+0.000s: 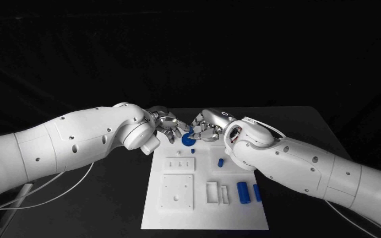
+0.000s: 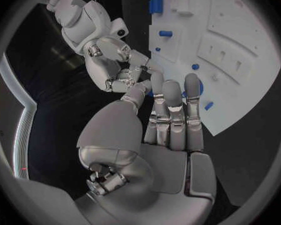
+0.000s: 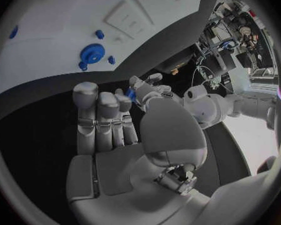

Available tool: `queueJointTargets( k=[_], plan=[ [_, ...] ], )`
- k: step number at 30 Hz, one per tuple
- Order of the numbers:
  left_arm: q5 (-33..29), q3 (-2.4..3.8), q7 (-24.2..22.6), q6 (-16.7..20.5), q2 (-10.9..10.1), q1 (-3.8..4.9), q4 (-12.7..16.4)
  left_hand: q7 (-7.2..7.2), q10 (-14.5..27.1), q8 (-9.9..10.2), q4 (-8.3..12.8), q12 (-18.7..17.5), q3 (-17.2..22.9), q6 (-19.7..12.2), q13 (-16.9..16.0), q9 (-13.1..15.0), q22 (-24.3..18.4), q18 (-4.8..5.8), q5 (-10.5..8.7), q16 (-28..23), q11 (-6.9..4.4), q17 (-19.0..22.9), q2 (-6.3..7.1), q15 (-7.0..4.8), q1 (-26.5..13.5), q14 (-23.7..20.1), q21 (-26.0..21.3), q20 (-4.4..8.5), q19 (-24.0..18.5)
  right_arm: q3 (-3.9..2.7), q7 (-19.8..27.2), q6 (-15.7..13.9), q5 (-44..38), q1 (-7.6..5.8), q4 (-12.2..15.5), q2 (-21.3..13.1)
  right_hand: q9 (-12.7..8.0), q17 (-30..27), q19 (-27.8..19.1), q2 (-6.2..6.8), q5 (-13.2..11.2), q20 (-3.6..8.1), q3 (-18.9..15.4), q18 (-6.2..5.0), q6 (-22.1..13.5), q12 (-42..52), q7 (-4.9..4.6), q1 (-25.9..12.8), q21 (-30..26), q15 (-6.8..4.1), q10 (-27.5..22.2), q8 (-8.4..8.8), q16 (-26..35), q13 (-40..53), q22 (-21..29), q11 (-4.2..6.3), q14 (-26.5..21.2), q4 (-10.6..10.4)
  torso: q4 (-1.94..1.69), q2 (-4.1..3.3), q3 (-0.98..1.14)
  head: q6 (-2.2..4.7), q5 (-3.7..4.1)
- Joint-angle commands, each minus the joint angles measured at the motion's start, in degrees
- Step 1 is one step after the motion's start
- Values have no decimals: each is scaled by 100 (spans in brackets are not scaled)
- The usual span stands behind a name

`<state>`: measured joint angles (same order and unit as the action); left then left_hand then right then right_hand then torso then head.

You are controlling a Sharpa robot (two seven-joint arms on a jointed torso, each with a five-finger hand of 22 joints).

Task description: Assemble the parts on the task board

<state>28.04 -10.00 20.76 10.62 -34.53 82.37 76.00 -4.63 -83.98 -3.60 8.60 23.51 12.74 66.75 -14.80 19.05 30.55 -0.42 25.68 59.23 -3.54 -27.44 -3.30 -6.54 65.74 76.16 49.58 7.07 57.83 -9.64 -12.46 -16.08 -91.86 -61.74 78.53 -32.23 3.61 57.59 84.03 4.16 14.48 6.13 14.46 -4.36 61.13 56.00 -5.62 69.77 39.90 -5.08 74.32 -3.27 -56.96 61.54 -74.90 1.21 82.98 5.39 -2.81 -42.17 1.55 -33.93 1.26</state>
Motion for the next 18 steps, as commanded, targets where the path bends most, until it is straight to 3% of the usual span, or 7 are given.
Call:
queueJointTargets(
  k=[1,9,18],
  plan=[
    [37,1,-31,-33,1,-9,-10,562,-269,-19,-9,27,19,701,-7,2810,3,-19,-6,37,-53,-9,-59,3,22,31,15,29,31,-1,102,-115,64,10,36,-7,0,-1,270,21,37,-31,-38,-59,-33,-29,1,27,-31,34,-8,-28,12,-10,-479,-34,10,-19,-4,-1,-1,-15,8],
    [65,-2,43,-183,7,-21,-15,564,-268,-22,-25,46,15,716,-5,2787,-3,-17,-84,32,-49,-11,-123,5,-19,28,9,25,35,-3,84,-226,79,19,59,-13,-1,-2,274,-18,61,-30,-26,-63,-15,-23,7,3,-28,31,-5,-27,10,-11,-481,-31,10,-75,-1,-5,-1,-35,10],
    [79,-9,74,-340,17,-32,-2,572,-268,-16,-17,79,7,748,-14,2768,-7,-20,-101,46,-46,-25,-146,6,-39,32,5,20,42,-6,5,-292,95,21,28,13,0,-14,279,25,112,-30,17,-67,-17,-32,10,-48,-35,30,-10,-28,14,-31,-479,-29,11,-193,-5,-1,-7,-52,21]
  ],
)
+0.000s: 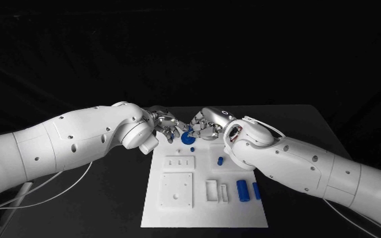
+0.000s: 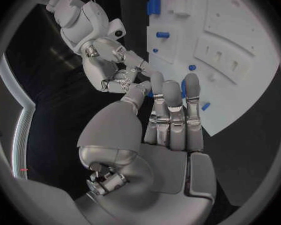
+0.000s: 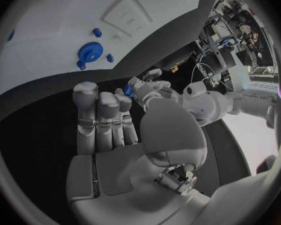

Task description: Assemble the parts on the task board

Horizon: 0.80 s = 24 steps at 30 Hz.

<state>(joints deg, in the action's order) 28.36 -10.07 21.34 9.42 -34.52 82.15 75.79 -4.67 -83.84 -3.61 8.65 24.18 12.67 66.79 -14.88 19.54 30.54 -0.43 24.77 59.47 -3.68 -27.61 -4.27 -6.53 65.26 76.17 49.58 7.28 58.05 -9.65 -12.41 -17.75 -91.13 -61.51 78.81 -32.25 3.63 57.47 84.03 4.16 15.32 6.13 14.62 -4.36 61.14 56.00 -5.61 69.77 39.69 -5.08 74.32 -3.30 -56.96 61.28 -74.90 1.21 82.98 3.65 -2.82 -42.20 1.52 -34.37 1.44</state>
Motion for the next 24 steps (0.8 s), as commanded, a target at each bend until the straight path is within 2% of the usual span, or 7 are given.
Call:
queueJointTargets(
  k=[1,13,24],
  plan=[
    [47,-3,17,-239,16,-11,25,576,-282,-16,-22,13,14,744,-6,2719,-6,-20,-10,23,-32,-7,-49,6,9,32,5,-1,20,-5,-8,-130,22,-2,-4,18,-1,-7,278,25,27,-30,7,-69,-17,-36,11,-52,-23,30,-13,-26,19,-9,-477,-28,9,-32,-5,3,-3,-10,1],
    [82,-10,34,-344,7,-17,53,575,-281,-16,12,27,16,757,-6,2685,-3,-27,-3,31,-31,-20,-63,8,2,33,9,-7,20,-7,-71,-142,20,-1,-32,20,-1,-4,281,13,5,-28,120,-68,3,-19,17,-57,-17,26,-10,-26,3,-4,-478,-23,10,-98,-1,3,4,-24,-9],
    [87,-12,22,-355,-5,-23,49,579,-283,-18,27,42,20,772,-6,2672,-2,-32,-1,31,-30,-29,-96,10,-44,33,10,-14,16,-9,-92,-22,10,1,-84,-2,-1,-17,278,36,-1,-27,174,-63,12,-23,17,-51,-11,26,-15,-26,13,-11,-479,-23,5,-82,2,5,6,-32,-5]
  ],
)
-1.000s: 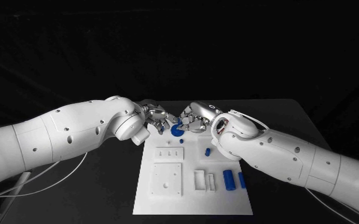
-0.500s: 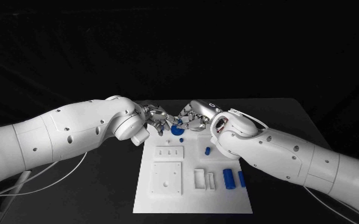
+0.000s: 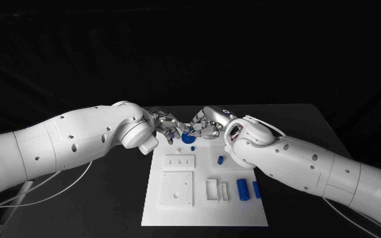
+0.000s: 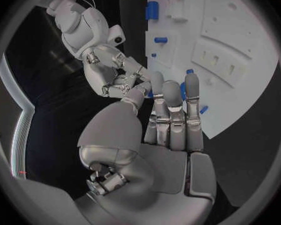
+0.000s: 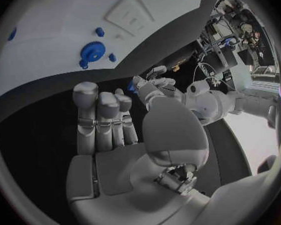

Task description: Assemble the parts on the task board

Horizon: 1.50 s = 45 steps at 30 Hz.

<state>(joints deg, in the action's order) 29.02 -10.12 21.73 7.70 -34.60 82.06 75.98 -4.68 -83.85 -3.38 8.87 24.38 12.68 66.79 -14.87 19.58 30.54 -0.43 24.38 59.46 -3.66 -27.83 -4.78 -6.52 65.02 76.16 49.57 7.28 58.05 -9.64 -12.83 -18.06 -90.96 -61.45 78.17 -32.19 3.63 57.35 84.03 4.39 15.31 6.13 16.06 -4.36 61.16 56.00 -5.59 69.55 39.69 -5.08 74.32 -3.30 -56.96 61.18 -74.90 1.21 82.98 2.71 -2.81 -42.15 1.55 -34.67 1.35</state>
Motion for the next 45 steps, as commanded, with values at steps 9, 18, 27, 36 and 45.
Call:
queueJointTargets(
  k=[9,18,27,36,45],
  plan=[
    [21,-7,-26,-177,-8,-22,19,580,-281,-41,47,33,31,775,-9,2675,-1,-34,71,35,-32,-15,-50,8,-51,35,11,-13,18,-10,-43,31,-8,14,-34,-22,-1,-5,278,13,1,-27,30,-63,11,-23,15,-29,-11,26,-15,-26,13,-1,-479,-23,5,12,-3,-1,0,-9,16],
    [21,-7,-24,-167,-10,-29,-5,581,-282,-41,58,39,39,779,-9,2678,-1,-34,71,36,-32,-19,-69,7,-78,36,12,-13,18,-10,-35,44,-3,25,-29,-66,-2,-7,277,14,2,-25,31,-62,15,-28,16,-43,-20,26,-18,-25,14,-6,-477,-22,6,13,-3,0,-2,-16,14],
    [180,-11,122,-99,-2,-31,-101,619,-287,-42,164,219,114,907,-39,2720,-6,-49,236,69,-56,-63,-130,-18,-277,136,29,1,88,-110,122,45,484,69,-54,-314,-2,-33,276,13,61,-24,47,-57,9,-34,15,-52,-45,26,-23,-25,39,-13,-472,-21,2,21,16,21,20,-52,-19],
    [776,-56,481,-469,70,-29,-262,686,-306,-47,491,631,333,1059,-77,2890,136,-95,798,168,-159,-195,-93,-104,-552,381,285,89,241,-338,154,91,1253,59,-294,-666,-2,-105,261,24,459,-20,123,-50,9,-111,13,-114,-157,22,-68,-25,127,-80,-449,-16,-3,83,91,50,31,-117,-32],
    [1122,-221,635,-814,164,-27,-396,709,-293,-45,528,860,1433,1136,-90,3162,186,-157,-60,295,-166,-345,92,-92,-923,397,225,20,330,-440,136,11,1370,-103,-584,-759,-2,-101,266,41,532,-16,165,-47,19,-102,15,-139,-170,19,-61,-25,126,-79,-450,-12,-1,114,117,115,89,-275,-49]
  ],
)
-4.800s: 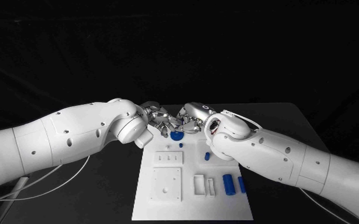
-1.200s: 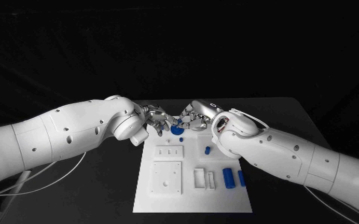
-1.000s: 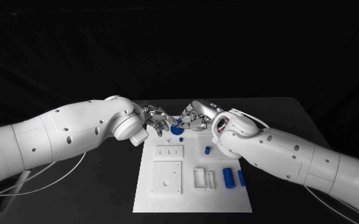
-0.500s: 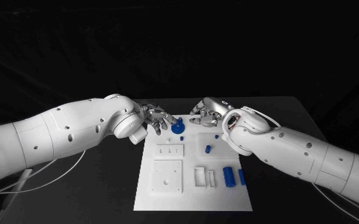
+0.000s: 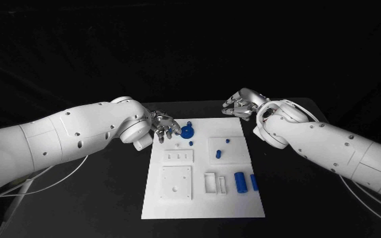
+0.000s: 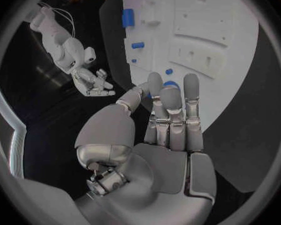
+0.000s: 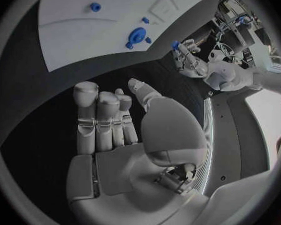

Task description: Assemble the parts on the task board

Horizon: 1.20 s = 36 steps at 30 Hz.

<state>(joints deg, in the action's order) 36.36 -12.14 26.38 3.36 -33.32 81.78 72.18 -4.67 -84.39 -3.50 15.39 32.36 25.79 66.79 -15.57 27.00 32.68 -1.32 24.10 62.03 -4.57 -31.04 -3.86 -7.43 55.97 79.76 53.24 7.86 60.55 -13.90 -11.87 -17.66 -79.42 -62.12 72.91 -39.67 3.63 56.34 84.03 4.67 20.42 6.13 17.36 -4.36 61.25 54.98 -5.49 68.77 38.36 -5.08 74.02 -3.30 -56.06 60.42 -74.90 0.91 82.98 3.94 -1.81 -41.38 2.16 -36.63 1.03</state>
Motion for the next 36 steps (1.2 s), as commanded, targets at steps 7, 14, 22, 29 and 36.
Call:
queueJointTargets(
  k=[7,14,22,29,36],
  plan=[
    [931,-126,165,-293,92,-3,25,736,-237,-35,-225,190,135,1203,-51,2584,307,-71,-53,132,-80,-66,22,-10,8,76,-506,-49,280,-55,3,-61,231,-128,-230,-8,-2,-5,268,34,119,-14,68,-43,13,-7,5,-73,-40,18,-34,-25,45,-12,-453,19,-3,12,14,75,29,-186,-36],
    [1178,-157,177,-187,129,-105,37,767,-240,-36,-292,372,136,1268,-108,2789,656,-82,-75,273,-97,-138,-11,-27,-23,88,-637,-47,356,-79,-103,-81,235,-167,-342,-13,-1,-3,270,61,265,-10,126,-39,22,-10,5,-75,-37,15,-38,-25,45,-14,-455,24,-2,44,7,98,33,-242,-49],
    [1802,-162,119,-127,127,-338,62,773,-238,-33,-412,412,54,1309,-107,2773,1029,-124,-367,263,-97,-126,-69,-15,21,123,-957,-108,494,-86,-196,-88,238,-177,-395,17,-2,-3,268,63,356,-9,206,-41,6,-17,-1,-109,-57,14,-47,-25,48,-18,-452,23,-2,43,2,86,24,-312,-37],
    [1951,-163,74,-89,133,-476,59,789,-242,-38,-556,473,22,1356,-133,2785,1237,-114,-591,310,-99,-167,-176,-19,-51,127,-1127,-113,552,-88,-227,-70,238,-178,-387,28,-2,-6,268,82,457,-8,256,-39,8,-21,-2,-115,-60,13,-52,-25,53,-22,-452,24,-1,51,0,85,24,-382,-39],
    [1974,-161,18,-12,167,-636,34,788,-238,-31,-683,443,-17,1353,-115,2694,1457,-97,-1005,291,-102,-153,-335,-19,-160,121,-1351,-111,631,-88,-245,-30,217,-179,-362,29,-1,-6,267,89,489,-6,297,-38,24,-20,0,-89,-64,11,-53,-26,55,-20,-452,28,-2,83,9,77,22,-402,-11]
  ],
)
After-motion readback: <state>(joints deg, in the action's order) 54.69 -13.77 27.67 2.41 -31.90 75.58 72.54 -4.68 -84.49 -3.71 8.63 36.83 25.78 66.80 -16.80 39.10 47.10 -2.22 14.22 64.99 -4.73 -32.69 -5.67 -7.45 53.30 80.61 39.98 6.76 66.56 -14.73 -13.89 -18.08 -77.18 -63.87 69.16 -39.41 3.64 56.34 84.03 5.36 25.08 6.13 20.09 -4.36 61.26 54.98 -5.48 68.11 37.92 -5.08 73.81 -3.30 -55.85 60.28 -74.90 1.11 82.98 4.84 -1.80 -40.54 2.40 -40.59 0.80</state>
